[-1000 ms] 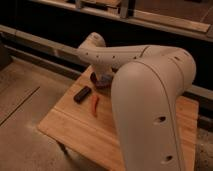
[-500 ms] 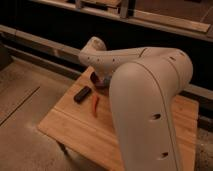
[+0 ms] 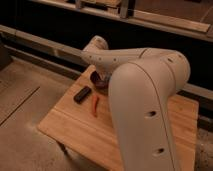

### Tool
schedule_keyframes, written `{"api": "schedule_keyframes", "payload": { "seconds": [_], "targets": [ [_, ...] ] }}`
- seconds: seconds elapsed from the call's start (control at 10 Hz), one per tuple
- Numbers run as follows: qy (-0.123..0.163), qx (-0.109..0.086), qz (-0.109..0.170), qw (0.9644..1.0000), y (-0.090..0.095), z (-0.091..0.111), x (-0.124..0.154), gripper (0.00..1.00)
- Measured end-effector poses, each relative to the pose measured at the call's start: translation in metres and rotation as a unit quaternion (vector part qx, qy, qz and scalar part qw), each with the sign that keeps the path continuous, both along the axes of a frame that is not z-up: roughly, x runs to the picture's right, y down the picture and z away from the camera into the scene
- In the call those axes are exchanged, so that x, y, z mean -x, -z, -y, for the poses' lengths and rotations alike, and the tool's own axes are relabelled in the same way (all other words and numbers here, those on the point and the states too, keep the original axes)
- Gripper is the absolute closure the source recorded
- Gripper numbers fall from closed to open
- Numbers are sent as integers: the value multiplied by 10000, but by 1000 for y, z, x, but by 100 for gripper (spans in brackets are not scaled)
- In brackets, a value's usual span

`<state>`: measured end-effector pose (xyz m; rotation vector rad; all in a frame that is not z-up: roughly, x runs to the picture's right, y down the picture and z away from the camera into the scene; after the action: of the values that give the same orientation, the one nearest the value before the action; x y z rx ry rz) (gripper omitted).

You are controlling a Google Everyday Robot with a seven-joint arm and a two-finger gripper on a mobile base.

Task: Place the white sponge in the ceramic bowl

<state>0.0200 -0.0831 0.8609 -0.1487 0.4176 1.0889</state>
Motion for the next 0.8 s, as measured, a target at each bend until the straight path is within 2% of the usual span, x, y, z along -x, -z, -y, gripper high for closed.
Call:
{"api": "schedule_keyframes", "payload": {
  "seconds": [0.3,0.8],
  "targets": [
    [210,64,211,9995,-12,-2,16,86],
    [316,166,354,9987,-27,-2,21,86]
  ]
}}
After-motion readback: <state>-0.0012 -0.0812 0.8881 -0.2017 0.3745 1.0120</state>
